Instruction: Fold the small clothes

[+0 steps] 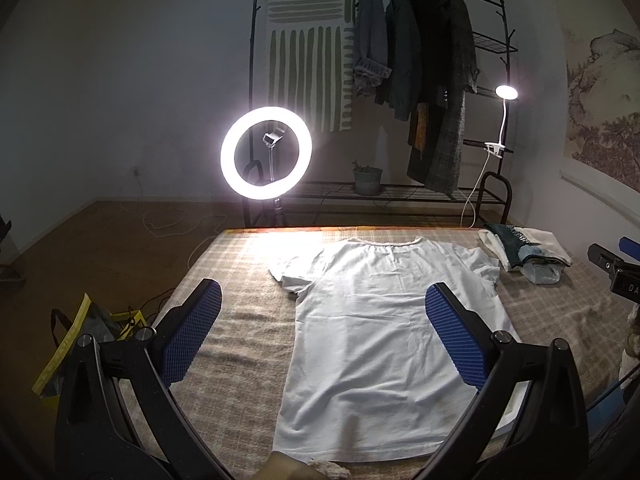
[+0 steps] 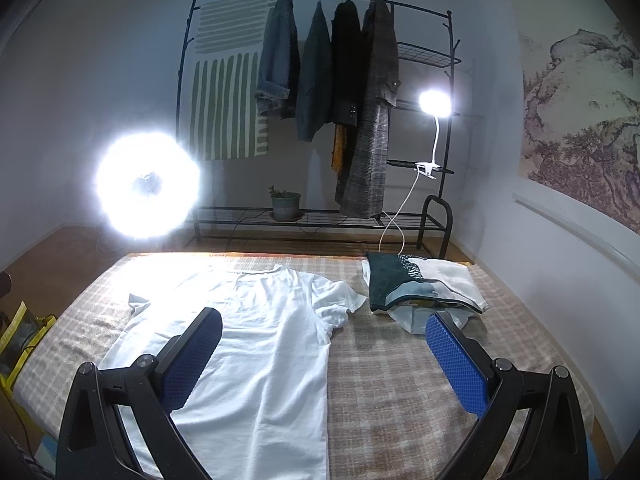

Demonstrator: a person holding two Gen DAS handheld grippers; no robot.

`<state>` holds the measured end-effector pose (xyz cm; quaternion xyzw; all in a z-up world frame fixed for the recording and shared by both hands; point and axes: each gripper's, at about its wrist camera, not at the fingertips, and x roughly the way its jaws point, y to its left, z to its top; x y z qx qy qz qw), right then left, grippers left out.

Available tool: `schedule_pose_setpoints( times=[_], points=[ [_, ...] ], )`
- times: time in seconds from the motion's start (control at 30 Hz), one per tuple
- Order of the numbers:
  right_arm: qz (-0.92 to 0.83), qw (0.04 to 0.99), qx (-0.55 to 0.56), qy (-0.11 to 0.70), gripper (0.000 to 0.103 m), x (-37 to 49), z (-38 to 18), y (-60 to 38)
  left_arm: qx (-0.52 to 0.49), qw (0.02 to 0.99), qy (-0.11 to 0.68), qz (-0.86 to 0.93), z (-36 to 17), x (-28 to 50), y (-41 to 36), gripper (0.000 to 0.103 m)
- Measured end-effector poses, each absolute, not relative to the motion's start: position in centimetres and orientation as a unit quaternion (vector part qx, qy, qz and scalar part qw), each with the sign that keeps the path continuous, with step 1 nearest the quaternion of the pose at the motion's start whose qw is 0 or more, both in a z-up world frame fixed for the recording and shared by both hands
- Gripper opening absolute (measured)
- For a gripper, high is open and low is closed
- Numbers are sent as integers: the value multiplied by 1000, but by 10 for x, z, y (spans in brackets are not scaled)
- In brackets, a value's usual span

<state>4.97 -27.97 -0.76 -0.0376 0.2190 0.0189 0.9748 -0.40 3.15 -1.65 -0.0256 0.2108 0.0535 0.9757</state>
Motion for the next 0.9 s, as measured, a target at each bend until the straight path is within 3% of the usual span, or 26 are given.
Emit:
schedule_pose_setpoints(
  times=[0.2,0.3,0.6,0.7,0.9],
  points=[
    [69,966,-56,243,103,67,-12,-257,-60,968,235,60,-38,-6,63,103],
    [99,960,-58,254,103,78,-16,-246,-96,962,250,57,-58,-12,85,98],
    [198,935,-63,287,102,139,-23,-183,-187,910,364,66,-135,-17,127,68],
    [226,918,-52,321,91,165,-30,-159,-227,885,402,55,-164,-15,132,58],
    [266,888,-22,374,84,210,-46,-106,-267,851,450,46,-199,-6,128,57]
  ],
)
